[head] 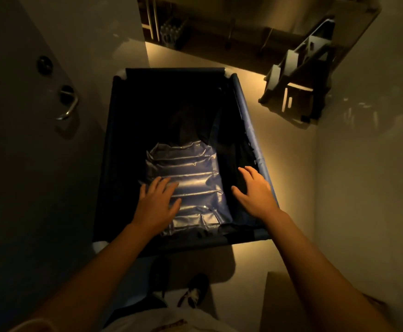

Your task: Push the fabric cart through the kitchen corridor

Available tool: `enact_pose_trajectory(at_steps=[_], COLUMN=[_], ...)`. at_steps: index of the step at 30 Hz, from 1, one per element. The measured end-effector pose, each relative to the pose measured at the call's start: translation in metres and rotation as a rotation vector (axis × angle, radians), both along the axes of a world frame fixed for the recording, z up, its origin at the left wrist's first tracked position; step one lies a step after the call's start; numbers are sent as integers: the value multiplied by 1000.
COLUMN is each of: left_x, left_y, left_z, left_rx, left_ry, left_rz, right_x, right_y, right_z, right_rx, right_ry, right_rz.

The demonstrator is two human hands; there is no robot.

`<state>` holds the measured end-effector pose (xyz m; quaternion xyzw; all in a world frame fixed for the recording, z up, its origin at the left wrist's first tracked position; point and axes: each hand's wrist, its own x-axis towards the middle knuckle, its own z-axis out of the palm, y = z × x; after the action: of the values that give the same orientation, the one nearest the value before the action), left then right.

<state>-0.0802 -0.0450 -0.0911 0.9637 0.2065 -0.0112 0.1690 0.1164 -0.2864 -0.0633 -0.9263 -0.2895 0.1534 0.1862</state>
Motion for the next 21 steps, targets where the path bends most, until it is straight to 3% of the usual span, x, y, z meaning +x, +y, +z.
enact_pose_trajectory(at_steps=[11, 21], left_x=[-77, -104], left_y=[0, 22], left_z=[-61, -84], left_rx=[-101, -139], left_ry=[167, 263], left_rz=[24, 35], right_x=[-43, -59], right_y=[-41, -20], right_z=[-52, -62], right_rx=[-221, -249], right_ry=[220, 283], right_rz=[-23, 68])
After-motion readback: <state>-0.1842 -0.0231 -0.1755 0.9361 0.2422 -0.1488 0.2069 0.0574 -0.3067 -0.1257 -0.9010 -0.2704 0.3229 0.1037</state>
